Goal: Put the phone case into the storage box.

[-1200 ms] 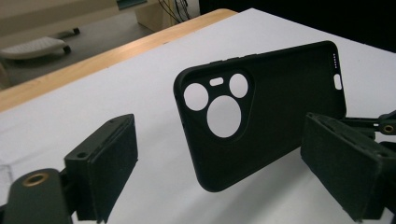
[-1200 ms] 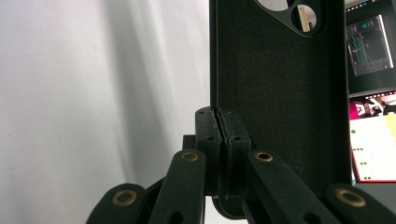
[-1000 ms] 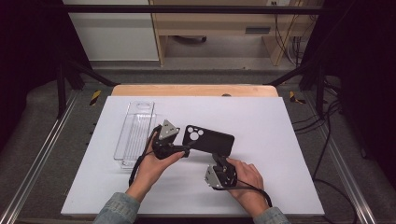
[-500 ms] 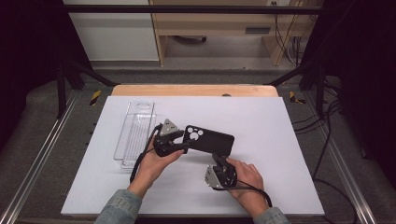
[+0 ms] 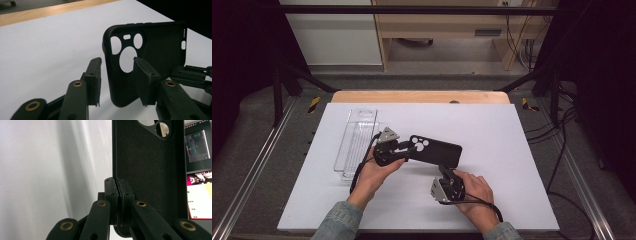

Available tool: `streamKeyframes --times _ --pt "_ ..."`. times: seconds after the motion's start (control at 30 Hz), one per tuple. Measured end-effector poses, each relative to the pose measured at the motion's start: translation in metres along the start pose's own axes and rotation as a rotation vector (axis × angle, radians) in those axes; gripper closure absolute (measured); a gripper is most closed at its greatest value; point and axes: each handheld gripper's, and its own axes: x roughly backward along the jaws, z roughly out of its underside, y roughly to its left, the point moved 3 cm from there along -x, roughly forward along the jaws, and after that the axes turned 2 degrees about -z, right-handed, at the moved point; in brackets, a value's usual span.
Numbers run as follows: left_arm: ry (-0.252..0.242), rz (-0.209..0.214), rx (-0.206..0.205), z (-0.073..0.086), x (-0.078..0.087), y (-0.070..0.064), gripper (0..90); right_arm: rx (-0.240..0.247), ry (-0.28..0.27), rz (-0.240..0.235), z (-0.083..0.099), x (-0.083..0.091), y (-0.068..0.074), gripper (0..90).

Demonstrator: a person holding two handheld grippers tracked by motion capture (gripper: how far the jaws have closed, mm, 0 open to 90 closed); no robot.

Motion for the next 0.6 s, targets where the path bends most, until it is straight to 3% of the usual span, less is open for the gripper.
streamKeyframes --times 0.33,0.6 --pt "-0.018 0.006 0.014 -0.0011 0.0050 0.0002 78.0 -0.006 0.002 -0.006 0.0011 -0.0018 0.0009 88.2" --pt "-0.017 0.011 0.000 -0.0025 0.0102 -0.0036 82.8 -0.010 0.008 -0.010 0.0026 -0.0035 0.0012 88.5"
